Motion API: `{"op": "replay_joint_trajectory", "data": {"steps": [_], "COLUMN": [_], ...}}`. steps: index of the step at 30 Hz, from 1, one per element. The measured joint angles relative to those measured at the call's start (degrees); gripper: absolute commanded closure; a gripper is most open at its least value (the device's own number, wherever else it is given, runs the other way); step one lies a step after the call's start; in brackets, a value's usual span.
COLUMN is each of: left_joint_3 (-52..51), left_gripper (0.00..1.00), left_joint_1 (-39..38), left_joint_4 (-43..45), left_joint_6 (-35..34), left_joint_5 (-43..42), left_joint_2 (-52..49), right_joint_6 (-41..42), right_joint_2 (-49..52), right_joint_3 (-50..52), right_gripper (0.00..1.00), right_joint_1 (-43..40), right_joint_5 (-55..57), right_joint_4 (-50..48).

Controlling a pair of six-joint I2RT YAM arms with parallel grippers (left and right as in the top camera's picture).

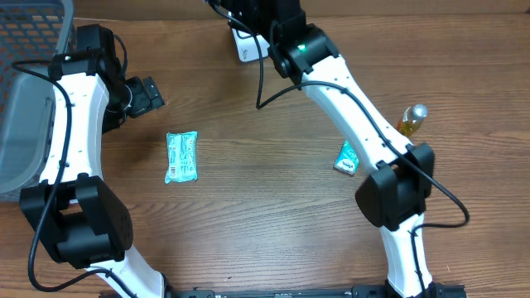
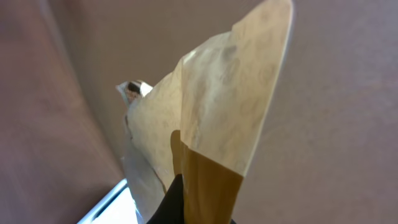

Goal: Scan the item barcode
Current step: 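Carry the pouch up to the white scanner and hold it there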

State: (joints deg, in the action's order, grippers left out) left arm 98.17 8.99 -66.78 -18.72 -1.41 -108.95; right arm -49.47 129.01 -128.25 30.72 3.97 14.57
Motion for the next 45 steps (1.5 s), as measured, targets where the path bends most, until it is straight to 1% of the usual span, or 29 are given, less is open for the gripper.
{"op": "replay_joint_trajectory", "data": {"steps": [3, 7, 14, 23, 28, 45], "left_joint_3": [0.0, 0.0, 0.0, 0.0, 0.0, 0.0], "left_gripper": [0.0, 0.0, 0.01, 0.0, 0.0, 0.0], "left_joint_1": [0.0, 0.0, 0.0, 0.0, 0.0, 0.0], "left_joint_4": [-0.02, -0.02, 0.0, 0.0, 0.0, -0.02], "left_joint_6": [0.0, 0.0, 0.0, 0.0, 0.0, 0.0], "left_joint_5": [-0.02, 0.0, -0.02, 0.0, 0.0, 0.0], "left_joint_2": [0.0, 0.0, 0.02, 0.0, 0.0, 0.02], "right_joint_6": [-2.05, -3.85, -4.79, -4.98, -4.59, 0.26], "right_joint_2": [2.8, 5.77, 7.43, 7.45, 7.45, 7.45], "right_joint_3": [0.0, 0.0, 0.0, 0.0, 0.0, 0.0], "right_gripper": [0.96, 0.96, 0.96, 0.96, 0.96, 0.96], "right_joint_1": [-0.37, -1.14, -1.49, -1.38, -1.38, -1.38], "right_joint_5": [1.2, 2.08, 2.27, -0.13, -3.52, -10.21], "right_joint_4": [-4.02, -4.39, -0.26, 6.32, 9.09, 9.11]}}
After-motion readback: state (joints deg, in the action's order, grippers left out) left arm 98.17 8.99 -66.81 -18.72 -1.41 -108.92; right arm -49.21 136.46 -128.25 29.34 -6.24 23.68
